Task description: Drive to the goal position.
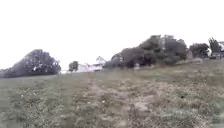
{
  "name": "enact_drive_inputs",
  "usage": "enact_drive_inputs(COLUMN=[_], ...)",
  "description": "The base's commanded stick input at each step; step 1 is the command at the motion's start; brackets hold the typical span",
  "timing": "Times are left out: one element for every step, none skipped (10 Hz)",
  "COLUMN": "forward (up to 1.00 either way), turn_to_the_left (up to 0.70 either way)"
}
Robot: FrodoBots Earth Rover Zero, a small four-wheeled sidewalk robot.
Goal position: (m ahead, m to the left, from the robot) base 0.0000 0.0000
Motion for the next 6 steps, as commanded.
enact_drive_inputs(forward=[0.50,0.50,0.50,0.50,0.50,0.50], turn_to_the_left=[0.00,0.00,0.00,0.00,0.00,0.00])
